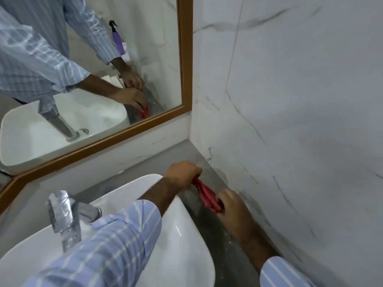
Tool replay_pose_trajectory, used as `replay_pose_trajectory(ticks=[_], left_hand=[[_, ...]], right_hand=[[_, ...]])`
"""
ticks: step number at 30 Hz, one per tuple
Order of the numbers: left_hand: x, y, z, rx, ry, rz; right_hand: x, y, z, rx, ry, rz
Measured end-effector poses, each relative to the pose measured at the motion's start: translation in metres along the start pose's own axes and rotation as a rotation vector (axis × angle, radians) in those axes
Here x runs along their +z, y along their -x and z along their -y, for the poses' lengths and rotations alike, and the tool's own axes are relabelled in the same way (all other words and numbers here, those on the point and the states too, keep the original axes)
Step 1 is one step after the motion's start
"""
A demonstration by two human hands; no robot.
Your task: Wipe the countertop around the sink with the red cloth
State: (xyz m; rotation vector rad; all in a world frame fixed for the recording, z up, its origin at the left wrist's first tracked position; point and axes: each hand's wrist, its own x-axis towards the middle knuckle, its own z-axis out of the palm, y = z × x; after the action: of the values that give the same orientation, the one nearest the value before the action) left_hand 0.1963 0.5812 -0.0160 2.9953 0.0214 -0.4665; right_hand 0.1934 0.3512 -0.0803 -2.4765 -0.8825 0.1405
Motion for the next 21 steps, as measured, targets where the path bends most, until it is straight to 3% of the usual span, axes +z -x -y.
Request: replay_pose_trajectory(ticks=[2, 5, 8, 10, 12, 14, 17, 21], left_hand=[[0.016, -0.011, 0.009, 0.022, -0.061, 0.047], [0.028, -0.018, 0.007, -0.032, -0.086, 0.242], [0.029, -0.022, 0.008, -0.070, 0.010, 0.400], [0.027, -0.012, 0.019, -0.144, 0.190, 0.252], [0.031, 0.011, 0.036, -0.291, 0.378, -0.152], [0.043, 0.044, 0.053, -0.484, 0.335, -0.495], [0.069, 0.083, 0.071, -0.819, 0.234, -0.454], [0.091, 0.096, 0.073, -0.780, 0.143, -0.388]], right_hand=[[0.026, -0.002, -0.002, -0.055, 0.052, 0.069], [0.051, 0.009, -0.005, -0.108, 0.091, 0.171], [0.064, 0.025, -0.008, -0.204, 0.091, 0.310], [0.064, 0.033, -0.018, -0.286, 0.076, 0.391], [0.061, 0.030, -0.027, -0.341, 0.053, 0.375], [0.064, 0.016, -0.027, -0.372, 0.053, 0.289], [0.092, -0.019, -0.010, -0.364, 0.102, 0.256], [0.131, -0.046, 0.004, -0.405, -0.041, 0.404]])
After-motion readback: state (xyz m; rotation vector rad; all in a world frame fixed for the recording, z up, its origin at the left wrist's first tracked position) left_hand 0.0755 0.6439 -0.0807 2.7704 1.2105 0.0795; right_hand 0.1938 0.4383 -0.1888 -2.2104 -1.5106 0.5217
